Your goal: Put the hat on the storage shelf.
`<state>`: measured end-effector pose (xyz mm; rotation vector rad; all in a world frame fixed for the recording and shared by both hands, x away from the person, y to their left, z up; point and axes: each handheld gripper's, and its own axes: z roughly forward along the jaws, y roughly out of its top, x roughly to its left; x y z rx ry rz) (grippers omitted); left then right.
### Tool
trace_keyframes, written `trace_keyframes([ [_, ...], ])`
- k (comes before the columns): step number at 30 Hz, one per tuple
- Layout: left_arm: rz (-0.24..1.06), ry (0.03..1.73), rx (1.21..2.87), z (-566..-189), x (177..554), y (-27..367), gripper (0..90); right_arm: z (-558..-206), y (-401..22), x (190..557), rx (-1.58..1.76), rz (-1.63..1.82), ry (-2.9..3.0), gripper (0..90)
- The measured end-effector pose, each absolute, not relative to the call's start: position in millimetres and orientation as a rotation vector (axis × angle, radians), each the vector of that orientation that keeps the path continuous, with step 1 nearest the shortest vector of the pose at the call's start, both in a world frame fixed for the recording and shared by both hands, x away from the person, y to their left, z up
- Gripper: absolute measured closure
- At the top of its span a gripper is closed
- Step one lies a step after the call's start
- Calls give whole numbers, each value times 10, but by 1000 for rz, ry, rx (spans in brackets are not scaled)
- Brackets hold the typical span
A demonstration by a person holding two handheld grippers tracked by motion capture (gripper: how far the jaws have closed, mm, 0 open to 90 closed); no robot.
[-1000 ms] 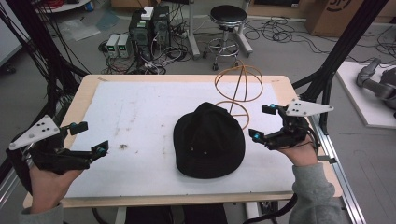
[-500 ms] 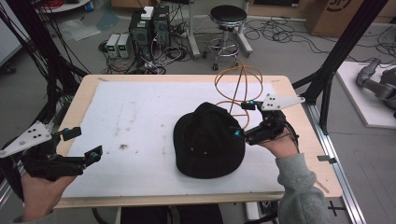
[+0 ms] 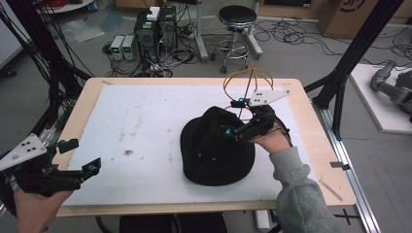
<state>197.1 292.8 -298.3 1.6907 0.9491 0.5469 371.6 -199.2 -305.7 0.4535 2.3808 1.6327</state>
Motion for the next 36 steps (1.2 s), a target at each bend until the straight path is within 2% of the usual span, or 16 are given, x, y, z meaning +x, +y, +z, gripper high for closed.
trace_keyframes([
  [15,552,993,1689,-3034,1848,3028,33,-3212,-1812,3938,447,1637,2433,57],
  [18,555,993,1691,-3032,1832,3044,33,-3226,-1787,3944,441,1622,2440,79],
  [20,559,992,1687,-3031,1820,3051,33,-3238,-1776,3953,442,1626,2452,138],
  [24,559,993,1685,-3031,1817,3056,33,-3245,-1774,3969,431,1626,2448,181],
  [25,559,994,1684,-3034,1819,3059,33,-3252,-1772,3978,431,1624,2442,229],
  [26,559,996,1685,-3038,1821,3063,33,-3252,-1772,3978,431,1624,2442,229],
  [27,558,998,1684,-3041,1823,3067,33,-3260,-1772,3989,425,1620,2450,305],
  [28,557,999,1686,-3044,1825,3068,33,-3260,-1772,3989,425,1620,2450,305],
  [29,556,1001,1686,-3046,1827,3069,33,-3267,-1771,3981,414,1598,2457,383],
  [30,556,1001,1687,-3045,1827,3068,33,-3267,-1771,3981,414,1598,2457,383],
  [31,557,1001,1688,-3045,1829,3068,33,-3268,-1770,3979,392,1579,2450,496],
  [32,557,1000,1689,-3045,1830,3067,33,-3264,-1773,3973,386,1563,2446,539],
  [33,557,1000,1688,-3047,1831,3064,33,-3264,-1773,3973,386,1563,2446,539],
  [35,557,1002,1690,-3051,1835,3062,33,-3254,-1779,3957,377,1547,2443,641],
  [36,554,1003,1690,-3053,1836,3060,33,-3244,-1787,3942,363,1511,2436,768],
])
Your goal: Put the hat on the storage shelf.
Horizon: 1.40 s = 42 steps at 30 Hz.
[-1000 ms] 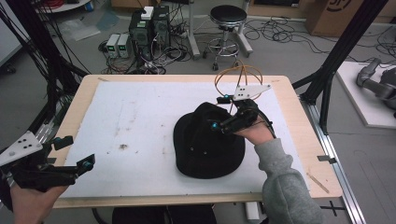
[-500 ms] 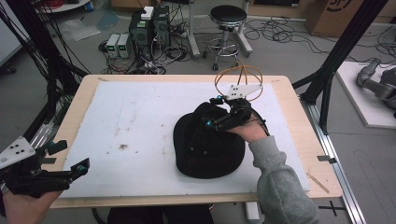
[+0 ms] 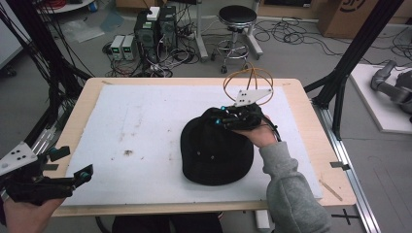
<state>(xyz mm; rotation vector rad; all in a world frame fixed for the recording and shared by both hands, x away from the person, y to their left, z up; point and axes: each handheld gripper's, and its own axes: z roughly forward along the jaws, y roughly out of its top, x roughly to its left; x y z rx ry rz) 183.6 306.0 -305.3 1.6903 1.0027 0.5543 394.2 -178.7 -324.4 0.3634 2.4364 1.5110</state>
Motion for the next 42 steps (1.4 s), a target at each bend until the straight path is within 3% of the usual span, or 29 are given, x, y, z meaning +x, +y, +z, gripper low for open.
trace_keyframes([
  [6,550,1004,1694,-3059,1843,3054,33,-3234,-1782,3914,320,1496,2453,863],
  [22,545,994,1693,-3046,1843,3038,33,-3084,-1851,3802,311,1522,2432,875],
  [34,537,978,1701,-3030,1833,2986,33,-2608,-1839,3531,200,1553,2438,875],
  [42,544,958,1689,-2978,1788,2991,33,-2092,-1806,3397,156,1565,2401,875],
])
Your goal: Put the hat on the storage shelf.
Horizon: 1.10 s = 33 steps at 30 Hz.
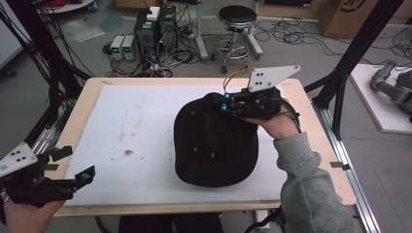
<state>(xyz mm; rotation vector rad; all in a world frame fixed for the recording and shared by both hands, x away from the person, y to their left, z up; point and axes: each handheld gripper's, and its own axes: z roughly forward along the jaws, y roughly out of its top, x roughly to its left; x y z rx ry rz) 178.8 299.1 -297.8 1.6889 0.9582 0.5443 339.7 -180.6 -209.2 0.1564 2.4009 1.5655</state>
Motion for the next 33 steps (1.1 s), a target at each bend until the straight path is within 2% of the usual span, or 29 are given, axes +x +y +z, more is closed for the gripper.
trace_keyframes([
  [19,535,955,1661,-2967,1768,3060,33,-1206,-1661,3265,63,1550,2315,875],
  [26,528,967,1655,-2985,1777,3101,33,-926,-1752,3376,79,1506,2249,875],
  [33,524,964,1651,-2978,1785,3100,33,-809,-1919,3631,139,1483,2206,875],
])
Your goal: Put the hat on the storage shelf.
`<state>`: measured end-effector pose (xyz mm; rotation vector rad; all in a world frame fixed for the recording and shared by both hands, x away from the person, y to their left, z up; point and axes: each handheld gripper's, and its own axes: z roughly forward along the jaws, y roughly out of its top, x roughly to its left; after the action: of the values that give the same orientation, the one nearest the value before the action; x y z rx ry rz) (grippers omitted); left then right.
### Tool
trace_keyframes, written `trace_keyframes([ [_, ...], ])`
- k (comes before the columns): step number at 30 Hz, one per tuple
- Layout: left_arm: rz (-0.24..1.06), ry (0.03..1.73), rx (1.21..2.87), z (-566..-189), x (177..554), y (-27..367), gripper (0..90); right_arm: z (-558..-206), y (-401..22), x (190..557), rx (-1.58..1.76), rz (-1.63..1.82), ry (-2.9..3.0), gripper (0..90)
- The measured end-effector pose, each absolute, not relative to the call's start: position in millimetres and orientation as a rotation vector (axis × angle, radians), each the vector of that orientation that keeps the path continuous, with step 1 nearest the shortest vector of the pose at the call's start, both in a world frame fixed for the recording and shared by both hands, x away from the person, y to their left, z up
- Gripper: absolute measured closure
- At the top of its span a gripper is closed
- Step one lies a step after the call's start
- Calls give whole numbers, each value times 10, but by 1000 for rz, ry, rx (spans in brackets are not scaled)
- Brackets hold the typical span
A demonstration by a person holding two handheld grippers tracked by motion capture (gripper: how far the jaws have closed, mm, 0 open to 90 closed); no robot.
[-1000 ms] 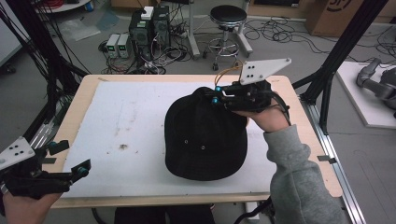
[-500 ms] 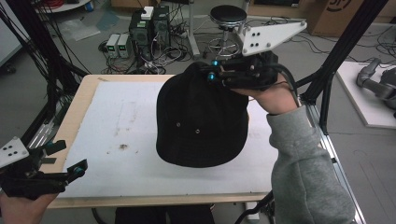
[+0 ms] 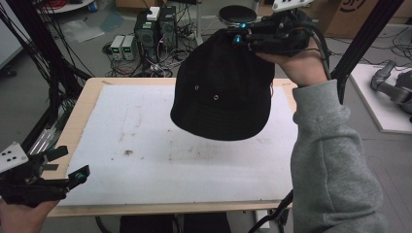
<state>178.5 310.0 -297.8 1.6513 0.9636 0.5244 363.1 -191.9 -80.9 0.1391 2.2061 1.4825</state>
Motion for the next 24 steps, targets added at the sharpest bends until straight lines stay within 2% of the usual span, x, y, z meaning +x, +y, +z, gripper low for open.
trace_keyframes([
  [12,498,970,1671,-3038,1878,3024,33,-962,-2267,4209,245,1462,2180,874],
  [24,480,993,1695,-3110,1981,2984,33,-1429,-2636,4645,402,1457,2222,873],
])
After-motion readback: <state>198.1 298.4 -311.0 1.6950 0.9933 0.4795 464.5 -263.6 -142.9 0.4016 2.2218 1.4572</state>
